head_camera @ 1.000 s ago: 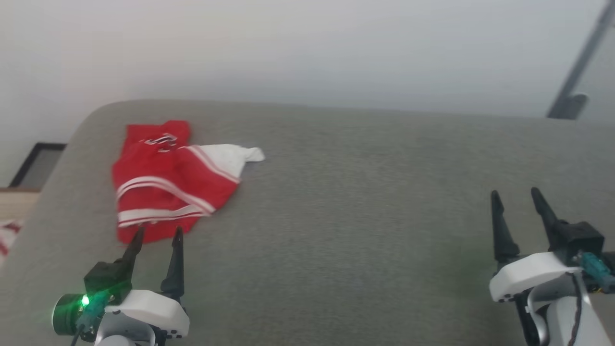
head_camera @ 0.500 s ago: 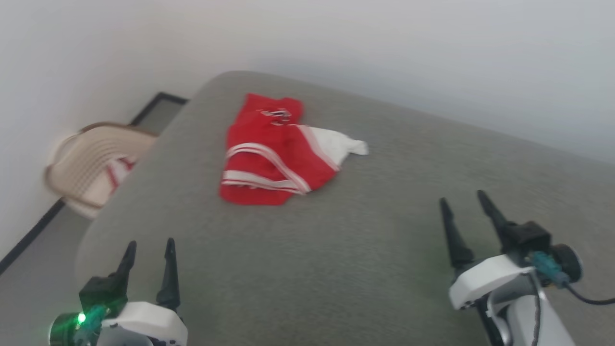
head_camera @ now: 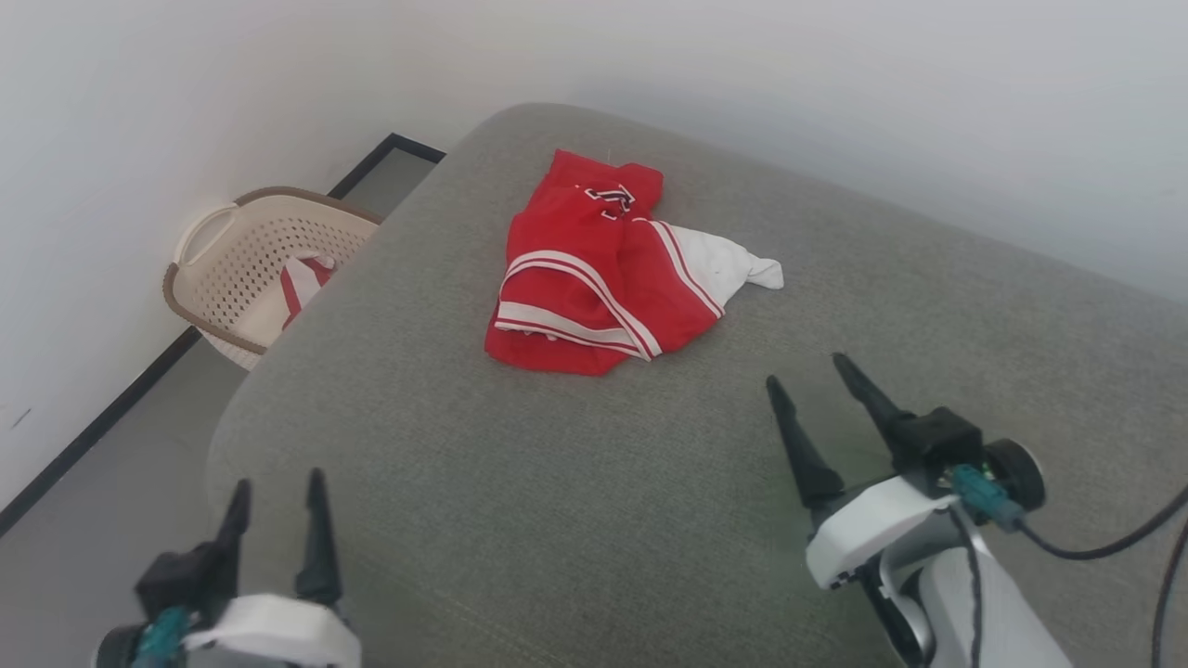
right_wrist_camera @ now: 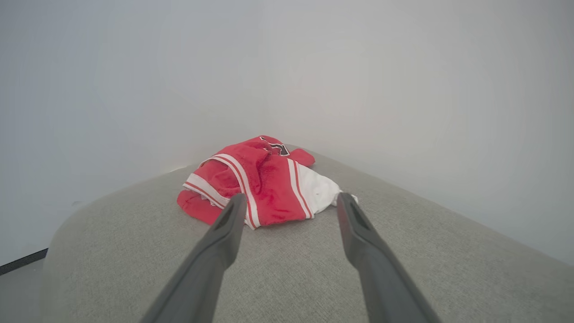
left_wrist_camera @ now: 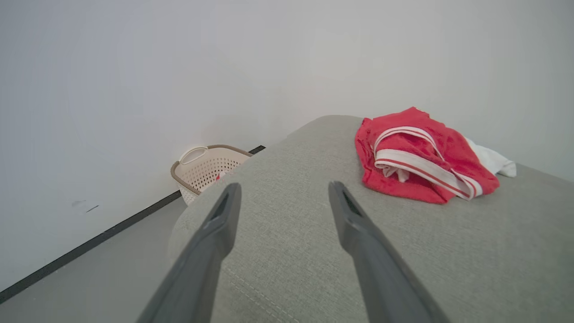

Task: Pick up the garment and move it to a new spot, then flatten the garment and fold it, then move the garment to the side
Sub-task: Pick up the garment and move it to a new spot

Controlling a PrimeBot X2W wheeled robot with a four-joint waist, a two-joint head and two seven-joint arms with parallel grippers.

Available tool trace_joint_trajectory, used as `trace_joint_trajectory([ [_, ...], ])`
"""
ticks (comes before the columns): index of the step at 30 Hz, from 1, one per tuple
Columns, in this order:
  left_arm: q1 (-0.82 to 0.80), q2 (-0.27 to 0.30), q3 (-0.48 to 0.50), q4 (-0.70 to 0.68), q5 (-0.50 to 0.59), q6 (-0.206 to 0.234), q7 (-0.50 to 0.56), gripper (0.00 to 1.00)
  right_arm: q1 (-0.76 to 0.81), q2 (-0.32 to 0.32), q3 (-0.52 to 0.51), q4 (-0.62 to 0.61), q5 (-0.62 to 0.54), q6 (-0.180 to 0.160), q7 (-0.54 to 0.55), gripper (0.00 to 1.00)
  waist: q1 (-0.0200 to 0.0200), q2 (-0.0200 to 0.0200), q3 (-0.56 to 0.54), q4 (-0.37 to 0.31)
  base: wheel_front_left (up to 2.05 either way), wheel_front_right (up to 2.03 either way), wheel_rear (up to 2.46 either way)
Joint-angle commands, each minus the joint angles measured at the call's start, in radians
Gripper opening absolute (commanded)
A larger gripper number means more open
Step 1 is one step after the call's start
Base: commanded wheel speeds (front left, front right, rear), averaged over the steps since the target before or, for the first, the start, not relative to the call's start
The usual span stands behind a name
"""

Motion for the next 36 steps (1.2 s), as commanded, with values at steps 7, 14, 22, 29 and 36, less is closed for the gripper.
trace_joint_trajectory([
  [7,-0.173,0.048,-0.082,0.063,0.033,-0.046,-0.003,1.00,-0.020,-0.012,-0.031,-0.026,-0.018,0.000,-0.003,1.00,0.0000,0.0000,0.081,-0.126,0.00,0.00,0.00],
  [14,-0.532,0.237,-0.284,0.348,-0.143,-0.052,0.062,1.00,-0.061,-0.024,-0.078,-0.051,-0.032,0.000,-0.003,1.00,0.0000,0.0000,0.235,-0.313,0.00,0.00,0.00],
  [22,-0.757,0.437,-0.489,0.558,-0.461,-0.052,0.354,1.00,-0.089,-0.004,-0.089,-0.073,-0.023,0.000,-0.003,1.00,0.0000,0.0000,0.328,-0.453,0.00,0.00,0.00],
  [29,-0.823,0.536,-0.591,0.601,-0.684,-0.052,0.615,1.00,-0.114,0.009,-0.093,-0.096,-0.025,0.000,-0.003,1.00,0.0000,0.0000,0.400,-0.514,0.00,0.00,0.00],
  [36,-0.822,0.525,-0.685,0.613,-0.784,-0.053,0.684,0.19,-0.130,0.013,-0.105,-0.113,-0.033,0.000,-0.003,1.00,0.0000,0.0000,0.434,-0.539,0.00,0.00,0.00],
])
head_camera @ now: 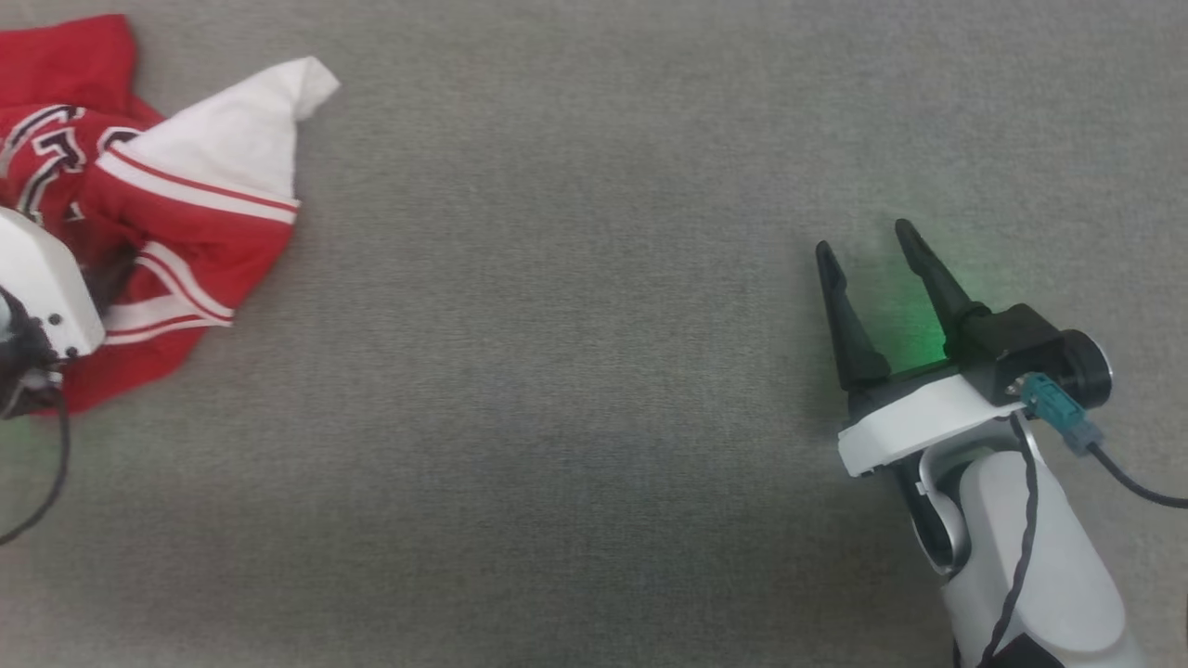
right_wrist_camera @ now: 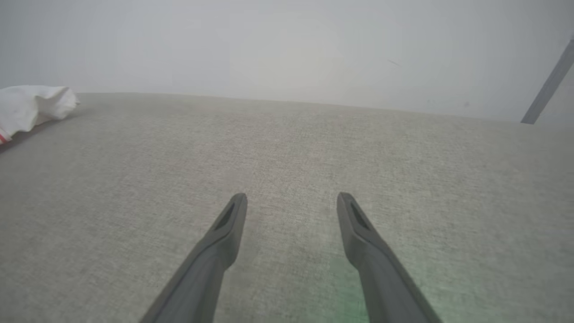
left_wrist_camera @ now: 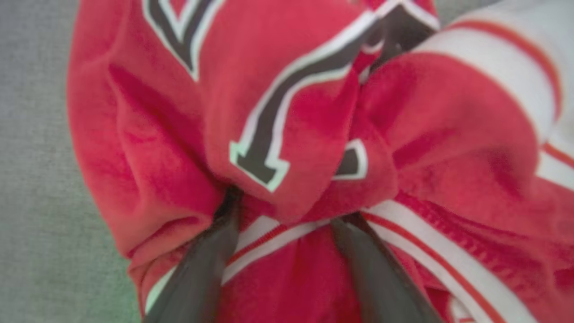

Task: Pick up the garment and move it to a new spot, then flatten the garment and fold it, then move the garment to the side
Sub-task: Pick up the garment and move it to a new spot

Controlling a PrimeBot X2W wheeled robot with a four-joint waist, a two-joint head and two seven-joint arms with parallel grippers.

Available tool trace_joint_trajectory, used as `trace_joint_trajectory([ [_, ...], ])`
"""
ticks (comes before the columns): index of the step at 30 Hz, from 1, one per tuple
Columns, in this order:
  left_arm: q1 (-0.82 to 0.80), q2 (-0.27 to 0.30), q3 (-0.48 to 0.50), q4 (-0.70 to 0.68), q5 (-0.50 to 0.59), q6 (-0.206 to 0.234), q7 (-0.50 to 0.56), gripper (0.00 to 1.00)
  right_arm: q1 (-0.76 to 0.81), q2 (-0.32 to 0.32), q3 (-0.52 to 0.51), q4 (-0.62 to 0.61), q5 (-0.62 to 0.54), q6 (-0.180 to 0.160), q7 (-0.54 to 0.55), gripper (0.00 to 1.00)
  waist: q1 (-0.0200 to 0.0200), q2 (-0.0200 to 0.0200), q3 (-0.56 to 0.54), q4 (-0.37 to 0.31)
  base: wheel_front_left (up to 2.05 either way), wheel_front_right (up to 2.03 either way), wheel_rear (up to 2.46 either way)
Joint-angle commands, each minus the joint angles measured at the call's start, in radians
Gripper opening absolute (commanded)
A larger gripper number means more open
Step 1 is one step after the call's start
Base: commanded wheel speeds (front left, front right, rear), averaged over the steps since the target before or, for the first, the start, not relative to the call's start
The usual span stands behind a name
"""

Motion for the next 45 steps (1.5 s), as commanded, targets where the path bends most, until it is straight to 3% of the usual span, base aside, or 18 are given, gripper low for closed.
trace_joint_trajectory([
  [1,0.034,-0.067,-0.058,0.005,-0.014,-0.002,-0.004,0.00,-0.006,0.005,-0.008,-0.006,-0.001,0.000,-0.003,1.00,0.0000,-0.0001,0.004,-0.011,0.00,0.00,0.00],
  [10,-0.033,-0.011,-0.066,-0.057,-0.082,-0.002,-0.171,0.00,0.036,0.005,-0.050,-0.001,0.012,0.000,-0.003,1.00,0.0000,-0.0001,-0.108,-0.007,0.00,0.00,0.00],
  [14,-0.066,-0.018,-0.087,-0.135,-0.123,-0.002,-0.204,0.00,0.055,0.006,-0.053,-0.001,0.040,0.000,-0.003,1.00,0.0000,-0.0001,-0.153,-0.025,0.00,0.00,0.00],
  [22,-0.152,-0.047,-0.200,-0.341,-0.160,-0.002,-0.162,0.00,0.073,0.006,-0.037,-0.013,0.119,0.000,-0.003,1.00,0.0000,-0.0001,-0.155,-0.149,0.00,0.00,0.00],
  [30,-0.228,-0.147,-0.336,-0.493,-0.214,-0.002,-0.051,0.00,0.072,0.006,-0.060,-0.029,0.202,0.000,-0.003,1.00,0.0000,-0.0001,-0.089,-0.307,0.00,0.00,0.00],
  [37,-0.264,-0.183,-0.478,-0.419,-0.186,-0.002,0.023,0.00,0.053,0.007,-0.045,-0.038,0.291,0.000,-0.003,1.00,0.0000,-0.0001,-0.010,-0.434,0.00,0.00,0.00],
  [45,-0.293,-0.110,-0.660,-0.254,-0.130,0.001,0.119,0.00,0.058,0.007,-0.016,-0.041,0.368,0.000,-0.003,1.00,0.0000,-0.0001,0.045,-0.523,0.00,0.00,0.00],
])
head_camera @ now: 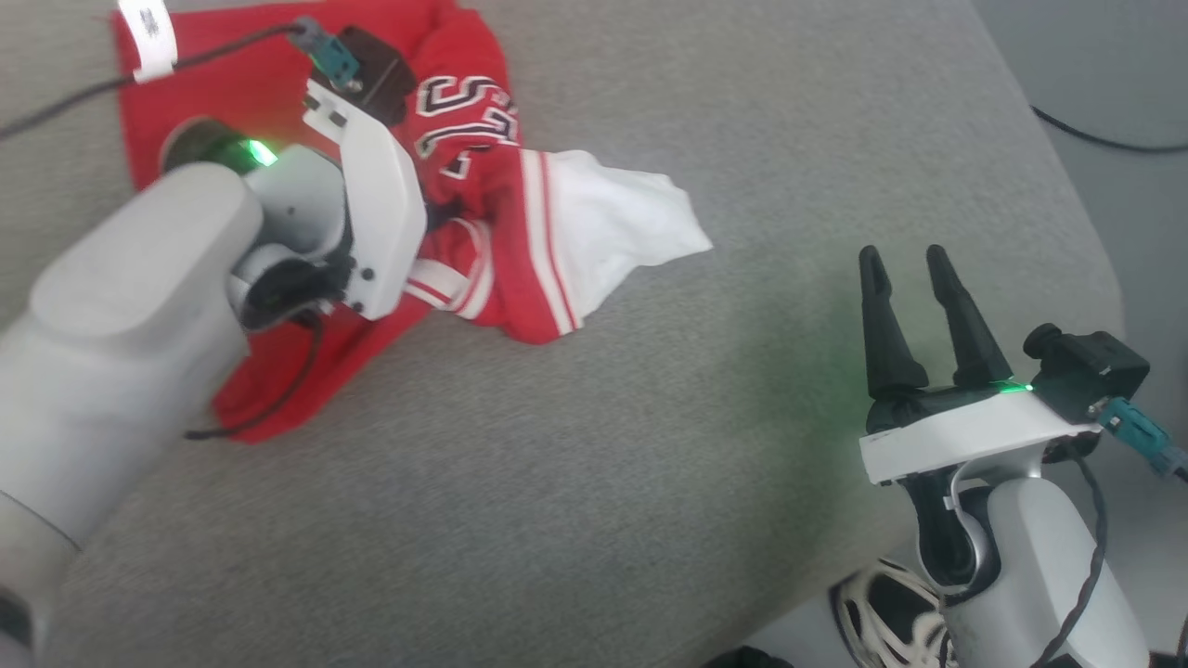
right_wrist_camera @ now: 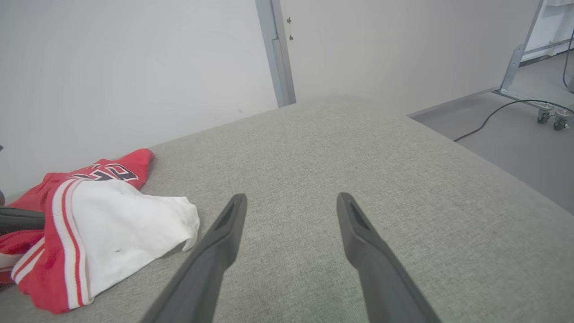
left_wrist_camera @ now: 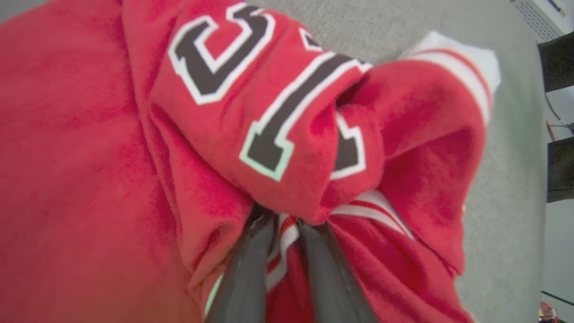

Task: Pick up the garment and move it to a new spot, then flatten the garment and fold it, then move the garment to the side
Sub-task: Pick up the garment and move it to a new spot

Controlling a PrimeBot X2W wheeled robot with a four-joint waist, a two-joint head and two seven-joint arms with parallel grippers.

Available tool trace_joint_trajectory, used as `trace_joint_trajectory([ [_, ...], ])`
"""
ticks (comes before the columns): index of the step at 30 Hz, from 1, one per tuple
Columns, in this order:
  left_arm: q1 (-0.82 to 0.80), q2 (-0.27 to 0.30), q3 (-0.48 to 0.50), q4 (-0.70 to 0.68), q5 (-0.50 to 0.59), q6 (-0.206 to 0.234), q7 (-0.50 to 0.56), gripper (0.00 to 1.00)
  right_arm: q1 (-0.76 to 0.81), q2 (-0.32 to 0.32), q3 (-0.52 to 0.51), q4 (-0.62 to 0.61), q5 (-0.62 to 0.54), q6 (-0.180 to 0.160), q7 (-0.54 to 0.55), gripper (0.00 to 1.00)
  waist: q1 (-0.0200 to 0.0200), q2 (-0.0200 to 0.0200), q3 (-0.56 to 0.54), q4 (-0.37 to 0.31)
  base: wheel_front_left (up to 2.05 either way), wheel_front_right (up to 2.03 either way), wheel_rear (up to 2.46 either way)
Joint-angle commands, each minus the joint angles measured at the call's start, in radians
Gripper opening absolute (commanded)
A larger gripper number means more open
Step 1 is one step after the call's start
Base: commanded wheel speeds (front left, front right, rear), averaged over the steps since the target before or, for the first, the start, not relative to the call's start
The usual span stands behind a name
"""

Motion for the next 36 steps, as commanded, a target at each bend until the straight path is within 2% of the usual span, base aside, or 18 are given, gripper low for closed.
trace_joint_trajectory([
  [1,0.025,0.019,-0.051,0.031,0.026,0.004,0.028,0.00,0.001,0.002,0.004,-0.005,0.009,0.000,-0.003,1.00,0.0000,0.0000,0.031,-0.035,0.00,0.00,0.00],
  [7,0.032,0.050,-0.159,0.058,0.036,0.008,0.057,0.01,0.012,0.002,0.015,-0.008,0.025,0.000,-0.003,1.00,0.0000,0.0000,0.036,-0.041,0.00,0.00,0.00],
  [9,0.029,0.059,-0.180,0.062,0.031,0.009,0.047,0.25,0.007,0.002,0.020,-0.007,0.022,0.000,-0.003,1.00,0.0000,0.0000,0.032,-0.034,0.00,0.00,0.00],
  [10,0.025,0.059,-0.183,0.065,0.020,0.009,0.035,0.32,0.004,0.002,0.019,-0.008,0.017,0.000,-0.003,1.00,0.0000,0.0000,0.027,-0.027,0.00,0.00,0.00],
  [11,0.020,0.056,-0.182,0.067,0.008,0.009,0.018,0.49,0.002,0.002,0.018,-0.008,0.011,0.000,-0.003,1.00,0.0000,0.0000,0.021,-0.020,0.00,0.00,0.00],
  [12,0.012,0.053,-0.180,0.064,0.006,0.009,-0.003,0.93,0.000,0.002,0.018,-0.009,0.002,0.000,-0.003,1.00,0.0000,0.0000,0.013,-0.011,0.00,0.00,0.00],
  [13,0.004,0.049,-0.179,0.061,-0.002,0.009,-0.023,1.00,0.001,0.002,0.014,-0.009,-0.008,0.000,-0.003,1.00,0.0000,0.0000,0.002,0.000,0.00,0.00,0.00],
  [22,-0.019,0.003,-0.133,-0.058,-0.156,0.003,-0.246,1.00,0.018,0.001,-0.022,0.010,-0.146,0.000,-0.003,1.00,0.0000,0.0000,-0.135,0.150,0.00,0.00,0.00],
  [23,0.009,0.012,-0.126,-0.089,-0.197,0.003,-0.295,1.00,0.024,0.000,-0.029,0.016,-0.178,0.000,-0.003,1.00,0.0000,0.0000,-0.163,0.187,0.00,0.00,0.00],
  [27,0.092,0.042,-0.117,-0.121,-0.236,0.003,-0.422,1.00,0.039,0.001,-0.050,0.030,-0.241,0.000,-0.003,1.00,0.0000,0.0000,-0.217,0.260,0.00,0.00,0.00],
  [36,0.371,0.039,-0.074,-0.066,-0.352,0.003,-0.728,1.00,0.091,-0.003,-0.137,0.054,-0.333,0.000,-0.003,1.00,0.0000,0.0000,-0.301,0.424,0.00,0.00,0.00],
])
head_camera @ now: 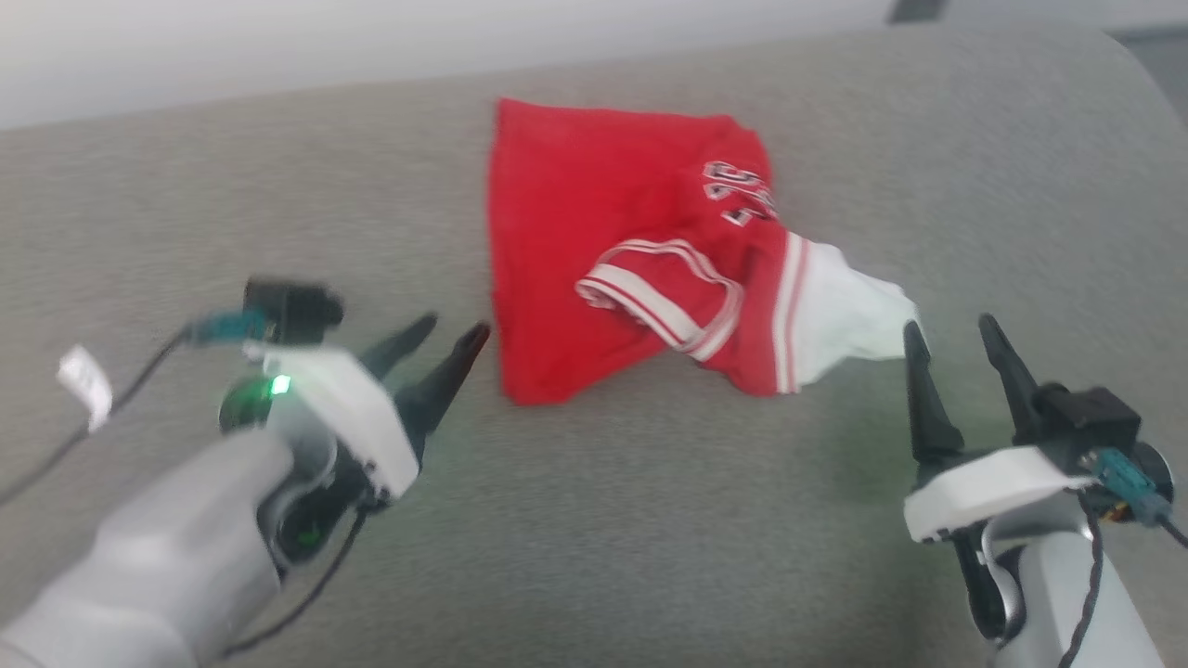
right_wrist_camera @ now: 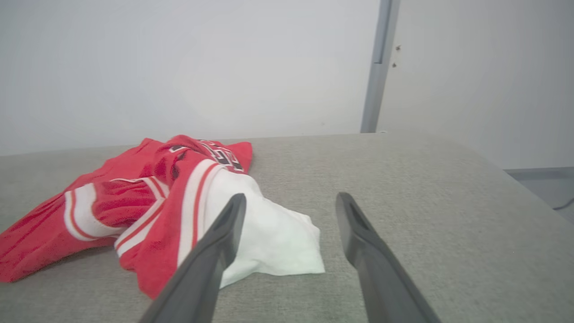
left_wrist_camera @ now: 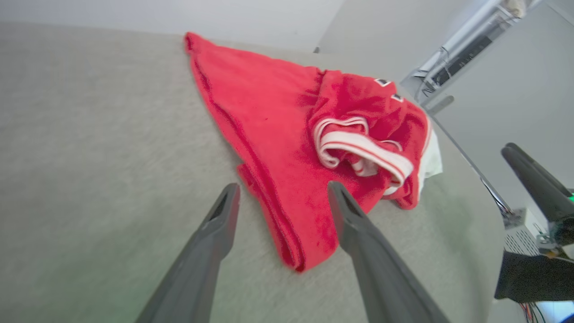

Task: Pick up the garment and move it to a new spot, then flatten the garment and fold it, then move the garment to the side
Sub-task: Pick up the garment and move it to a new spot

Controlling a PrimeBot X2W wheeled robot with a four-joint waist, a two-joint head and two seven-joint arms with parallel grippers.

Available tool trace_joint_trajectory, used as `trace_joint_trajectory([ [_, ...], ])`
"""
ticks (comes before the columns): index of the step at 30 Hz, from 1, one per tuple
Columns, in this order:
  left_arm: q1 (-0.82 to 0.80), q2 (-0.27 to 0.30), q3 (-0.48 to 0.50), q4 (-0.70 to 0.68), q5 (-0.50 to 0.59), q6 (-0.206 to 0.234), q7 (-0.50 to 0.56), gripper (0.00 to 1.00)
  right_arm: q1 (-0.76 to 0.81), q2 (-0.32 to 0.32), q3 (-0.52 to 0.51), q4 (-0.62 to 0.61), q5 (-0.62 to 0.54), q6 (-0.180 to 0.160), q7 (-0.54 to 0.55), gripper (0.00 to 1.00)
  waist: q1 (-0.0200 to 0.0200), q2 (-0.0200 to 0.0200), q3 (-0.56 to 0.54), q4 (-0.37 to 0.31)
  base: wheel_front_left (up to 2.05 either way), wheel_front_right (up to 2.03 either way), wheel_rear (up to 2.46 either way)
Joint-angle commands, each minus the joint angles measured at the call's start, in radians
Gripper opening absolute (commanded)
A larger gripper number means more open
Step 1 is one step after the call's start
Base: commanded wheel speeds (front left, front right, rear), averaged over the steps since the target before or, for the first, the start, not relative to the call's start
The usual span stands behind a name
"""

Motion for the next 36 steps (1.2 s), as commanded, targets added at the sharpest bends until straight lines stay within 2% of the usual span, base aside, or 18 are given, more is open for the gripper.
trace_joint_trajectory([
  [1,0.054,-0.006,0.020,0.011,-0.025,0.001,-0.033,1.00,0.021,-0.008,-0.012,0.002,-0.013,0.000,-0.003,1.00,0.0000,0.0000,-0.062,0.091,0.00,0.00,0.00],
  [6,0.175,-0.020,0.102,0.037,-0.028,0.001,-0.066,1.00,0.074,-0.033,-0.063,-0.003,-0.019,0.000,-0.003,1.00,0.0000,0.0000,-0.088,0.175,0.00,0.00,0.00],
  [11,0.273,-0.028,0.243,0.034,0.021,0.001,-0.066,1.00,0.124,-0.051,-0.096,-0.009,-0.024,0.000,-0.003,1.00,0.0000,0.0000,-0.116,0.225,0.00,0.00,0.00],
  [14,0.351,-0.024,0.349,0.018,0.088,0.001,-0.067,1.00,0.164,-0.066,-0.111,-0.010,-0.021,0.000,-0.003,1.00,0.0000,0.0000,-0.139,0.245,0.00,0.00,0.00],
  [17,0.425,-0.020,0.474,0.010,0.199,0.001,-0.067,1.00,0.187,-0.074,-0.120,-0.014,-0.018,0.000,-0.003,1.00,0.0000,0.0000,-0.155,0.250,0.00,0.00,0.00],
  [20,0.512,-0.037,0.639,-0.017,0.332,0.006,-0.067,1.00,0.201,-0.081,-0.128,-0.018,-0.017,0.000,-0.003,1.00,0.0000,0.0000,-0.169,0.242,0.00,0.00,0.00],
  [27,0.722,-0.114,0.952,-0.238,0.755,0.051,-0.067,1.00,0.194,-0.096,-0.140,-0.041,-0.008,0.000,-0.003,1.00,0.0000,0.0000,-0.186,0.219,0.00,0.00,0.00],
  [31,0.813,-0.185,1.066,-0.359,0.955,0.055,-0.067,1.00,0.186,-0.105,-0.141,-0.058,0.002,0.000,-0.003,1.00,0.0000,0.0000,-0.190,0.213,0.00,0.00,0.00],
  [36,0.877,-0.260,1.141,-0.392,1.073,0.028,-0.067,1.00,0.196,-0.105,-0.129,-0.056,0.008,0.000,-0.003,1.00,0.0000,0.0000,-0.185,0.211,0.00,0.00,0.00],
])
